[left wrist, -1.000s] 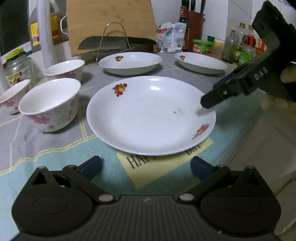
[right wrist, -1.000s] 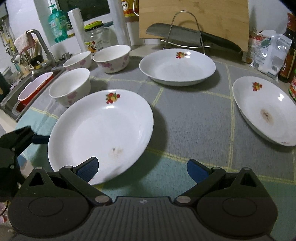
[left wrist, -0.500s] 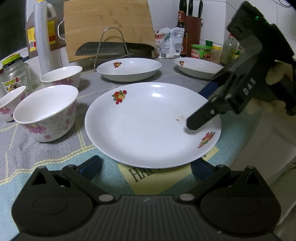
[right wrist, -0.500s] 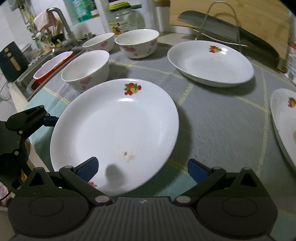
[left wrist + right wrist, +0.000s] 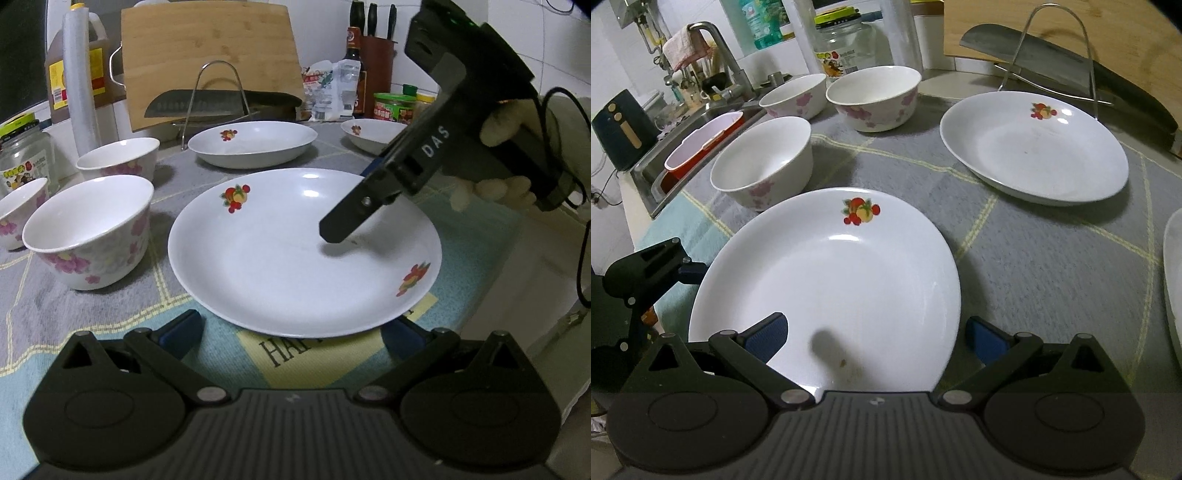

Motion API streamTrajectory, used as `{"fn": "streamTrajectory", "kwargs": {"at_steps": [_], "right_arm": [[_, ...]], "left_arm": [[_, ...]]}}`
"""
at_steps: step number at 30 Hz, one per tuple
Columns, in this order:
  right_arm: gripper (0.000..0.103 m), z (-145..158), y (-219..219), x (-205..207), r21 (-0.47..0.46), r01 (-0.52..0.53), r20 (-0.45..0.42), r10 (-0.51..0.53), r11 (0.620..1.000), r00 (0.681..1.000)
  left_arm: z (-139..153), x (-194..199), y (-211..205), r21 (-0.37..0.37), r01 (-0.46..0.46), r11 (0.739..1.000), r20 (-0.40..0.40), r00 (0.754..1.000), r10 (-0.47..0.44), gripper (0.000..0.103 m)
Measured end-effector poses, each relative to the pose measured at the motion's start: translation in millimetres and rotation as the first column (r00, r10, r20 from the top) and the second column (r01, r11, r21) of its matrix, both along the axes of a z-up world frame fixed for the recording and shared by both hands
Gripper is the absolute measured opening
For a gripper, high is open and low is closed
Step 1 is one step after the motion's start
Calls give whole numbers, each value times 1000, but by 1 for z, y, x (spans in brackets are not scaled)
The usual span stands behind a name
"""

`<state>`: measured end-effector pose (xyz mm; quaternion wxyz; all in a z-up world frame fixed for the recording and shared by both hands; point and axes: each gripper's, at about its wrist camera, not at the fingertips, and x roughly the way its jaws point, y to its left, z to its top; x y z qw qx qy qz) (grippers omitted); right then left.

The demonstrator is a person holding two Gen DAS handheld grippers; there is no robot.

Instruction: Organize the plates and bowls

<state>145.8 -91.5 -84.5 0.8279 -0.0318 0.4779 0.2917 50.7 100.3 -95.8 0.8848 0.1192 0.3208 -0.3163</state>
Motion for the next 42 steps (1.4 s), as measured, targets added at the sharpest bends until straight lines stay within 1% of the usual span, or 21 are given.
{"fn": "streamTrajectory", "kwargs": {"at_steps": [6,13,22,28,34,42], "right_arm": [[103,2,0,12,26,-15,-39,16,1000,999],[103,4,-2,30,67,-25,-138,34,997,990],[103,6,8,49,50,-37,-244,49,998,969],[103,7,6,50,56,-44,-261,58,997,964],[100,8,7,54,67,-53,-282,69,996,957],[100,11,8,54,58,-75,-290,89,995,953]], "left_arm": [[1,6,0,13,36,999,-14,999,-36,103],[2,11,0,28,69,997,-13,998,-68,103],[3,15,-1,60,122,991,2,993,-122,103],[2,18,-1,59,145,988,-3,989,-145,103],[2,19,-2,63,157,986,-10,988,-157,103],[3,23,-3,69,170,983,-29,985,-168,103]]}}
